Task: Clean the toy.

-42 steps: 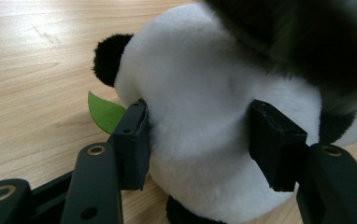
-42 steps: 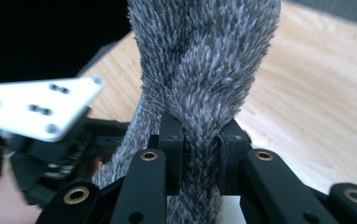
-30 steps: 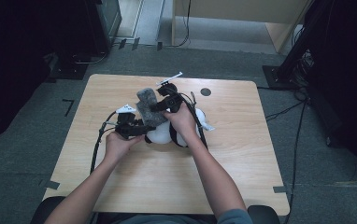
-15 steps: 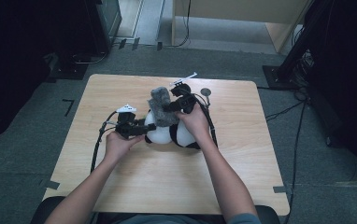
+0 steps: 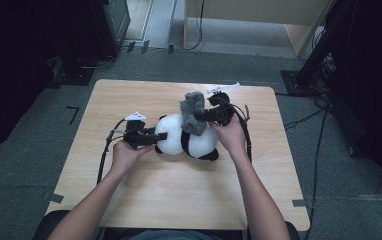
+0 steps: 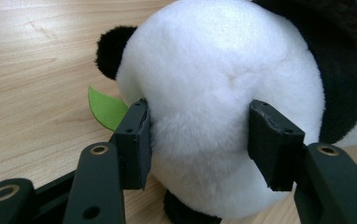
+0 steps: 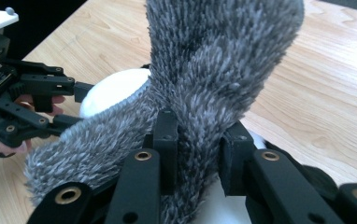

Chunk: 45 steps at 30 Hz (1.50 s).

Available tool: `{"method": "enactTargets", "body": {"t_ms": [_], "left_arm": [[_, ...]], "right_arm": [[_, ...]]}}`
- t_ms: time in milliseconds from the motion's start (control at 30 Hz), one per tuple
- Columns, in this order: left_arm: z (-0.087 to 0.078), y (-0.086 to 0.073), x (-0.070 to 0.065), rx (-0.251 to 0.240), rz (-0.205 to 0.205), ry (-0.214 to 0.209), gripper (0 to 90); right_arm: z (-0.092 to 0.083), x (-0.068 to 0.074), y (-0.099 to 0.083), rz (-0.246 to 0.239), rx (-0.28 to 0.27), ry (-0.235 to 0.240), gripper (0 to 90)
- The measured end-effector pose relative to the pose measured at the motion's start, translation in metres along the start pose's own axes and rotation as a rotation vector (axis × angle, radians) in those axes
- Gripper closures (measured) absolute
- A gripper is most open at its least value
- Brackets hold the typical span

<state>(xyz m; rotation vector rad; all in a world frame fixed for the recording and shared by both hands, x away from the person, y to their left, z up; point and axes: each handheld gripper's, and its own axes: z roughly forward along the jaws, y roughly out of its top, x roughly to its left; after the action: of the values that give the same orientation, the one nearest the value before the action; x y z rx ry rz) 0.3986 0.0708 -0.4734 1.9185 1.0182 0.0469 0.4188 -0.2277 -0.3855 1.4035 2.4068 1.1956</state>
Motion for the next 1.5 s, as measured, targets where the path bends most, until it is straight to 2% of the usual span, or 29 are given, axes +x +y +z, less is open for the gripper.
{"method": "enactTargets", "body": {"t_ms": [333,400,467,533,633,667,733,867,1067,1200,1267,1367,1467,1500], "left_arm": [[0.001,0.001,0.0,-0.006,-0.004,-0.01,46.8],[0.001,0.001,0.0,-0.011,-0.004,-0.015,47.4],[0.001,0.002,0.0,-0.008,-0.004,-0.015,48.2],[0.001,0.003,-0.001,-0.002,-0.001,-0.012,48.9],[0.001,0.003,-0.001,-0.002,-0.002,-0.016,49.7],[0.001,0.004,-0.001,-0.001,-0.004,-0.017,50.1],[0.001,0.004,0.0,0.002,-0.009,-0.019,50.4],[0.001,0.004,0.0,0.006,-0.013,-0.019,50.8],[0.0,0.004,-0.002,0.009,0.0,-0.005,50.3],[0.001,0.005,-0.002,0.007,-0.001,-0.006,50.1],[0.001,0.005,-0.002,0.006,-0.002,-0.006,49.9],[0.0,0.005,-0.001,0.011,-0.008,-0.013,49.4],[0.0,0.005,0.0,0.012,-0.017,-0.029,48.5],[0.0,0.005,0.0,0.011,-0.011,-0.031,48.2]], "right_arm": [[-0.036,-0.014,-0.028,0.027,-0.094,-0.001,72.3],[-0.039,-0.019,-0.035,0.038,-0.119,-0.001,69.2],[-0.037,-0.023,-0.041,0.019,-0.147,0.003,65.3],[-0.034,-0.024,-0.044,-0.012,-0.157,0.014,66.3],[-0.034,-0.028,-0.047,0.018,-0.169,0.06,76.5],[-0.037,-0.03,-0.048,0.053,-0.181,0.079,78.6],[-0.043,-0.033,-0.049,0.074,-0.195,0.097,79.7],[-0.068,-0.039,-0.057,0.103,-0.25,0.099,79.7],[-0.091,-0.047,-0.078,0.137,-0.257,0.057,79.3],[-0.087,-0.05,-0.088,0.169,-0.243,0.065,79.1],[-0.076,-0.048,-0.091,0.171,-0.218,0.072,79.0],[-0.057,-0.045,-0.093,0.159,-0.175,0.036,78.1],[-0.049,-0.043,-0.093,0.146,-0.164,-0.016,77.3],[-0.048,-0.043,-0.094,0.148,-0.161,-0.019,77.3]]}}
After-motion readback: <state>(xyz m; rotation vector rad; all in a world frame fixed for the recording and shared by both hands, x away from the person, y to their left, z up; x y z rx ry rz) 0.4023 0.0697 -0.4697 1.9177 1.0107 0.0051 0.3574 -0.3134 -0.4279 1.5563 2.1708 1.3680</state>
